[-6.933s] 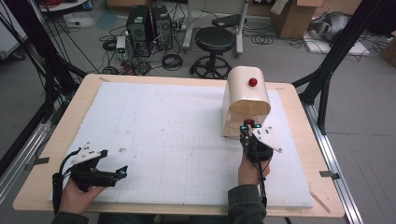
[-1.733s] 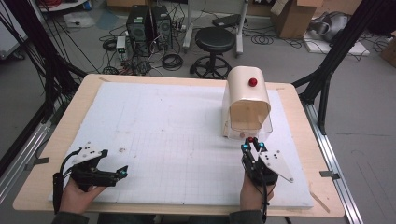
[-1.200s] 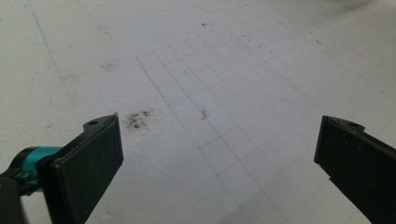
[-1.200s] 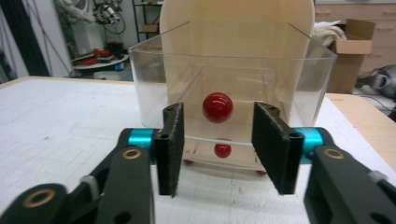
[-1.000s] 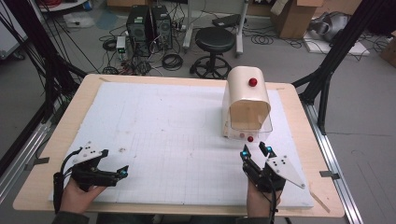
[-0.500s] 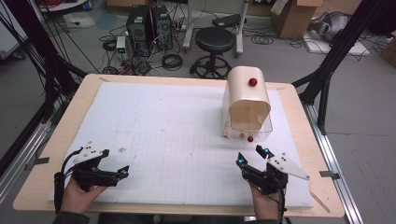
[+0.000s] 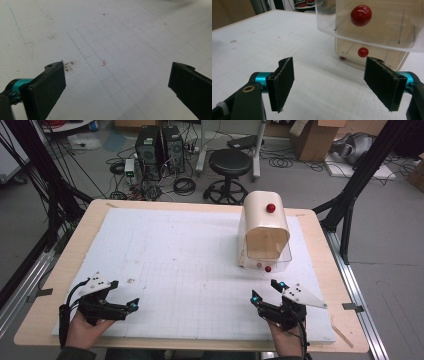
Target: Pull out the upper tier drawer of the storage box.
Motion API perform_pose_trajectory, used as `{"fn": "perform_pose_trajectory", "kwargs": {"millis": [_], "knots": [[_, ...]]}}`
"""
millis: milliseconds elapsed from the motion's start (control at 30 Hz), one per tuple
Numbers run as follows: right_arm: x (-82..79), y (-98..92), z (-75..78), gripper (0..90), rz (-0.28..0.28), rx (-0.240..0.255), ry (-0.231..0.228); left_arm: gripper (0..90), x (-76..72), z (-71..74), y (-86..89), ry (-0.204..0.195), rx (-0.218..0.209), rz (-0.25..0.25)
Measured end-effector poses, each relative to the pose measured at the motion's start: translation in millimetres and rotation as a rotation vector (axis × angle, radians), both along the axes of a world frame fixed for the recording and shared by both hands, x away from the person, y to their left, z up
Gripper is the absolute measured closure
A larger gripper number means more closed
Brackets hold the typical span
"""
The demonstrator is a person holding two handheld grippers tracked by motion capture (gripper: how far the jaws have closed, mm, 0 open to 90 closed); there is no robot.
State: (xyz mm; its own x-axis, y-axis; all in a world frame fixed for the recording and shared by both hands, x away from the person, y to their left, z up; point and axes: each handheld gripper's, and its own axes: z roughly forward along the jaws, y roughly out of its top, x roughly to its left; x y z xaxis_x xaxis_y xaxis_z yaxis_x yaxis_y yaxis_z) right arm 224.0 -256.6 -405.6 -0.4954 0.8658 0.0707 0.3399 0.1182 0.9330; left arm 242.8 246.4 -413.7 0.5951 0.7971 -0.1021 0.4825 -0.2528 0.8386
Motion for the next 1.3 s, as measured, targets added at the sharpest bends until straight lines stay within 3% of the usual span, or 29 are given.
{"fn": "perform_pose_trajectory", "kwargs": {"millis": [600,1300], "knots": [[2.6,-7.5,-5.5,22.1,0.032,-0.026,0.045,1.7,-4.0,0.3,1.5,-0.001,-0.007,-0.004],[0.9,-21.4,-14.7,22.1,0.019,-0.036,0.081,1.7,-6.1,1.7,6.8,-0.005,-0.038,-0.003]]}}
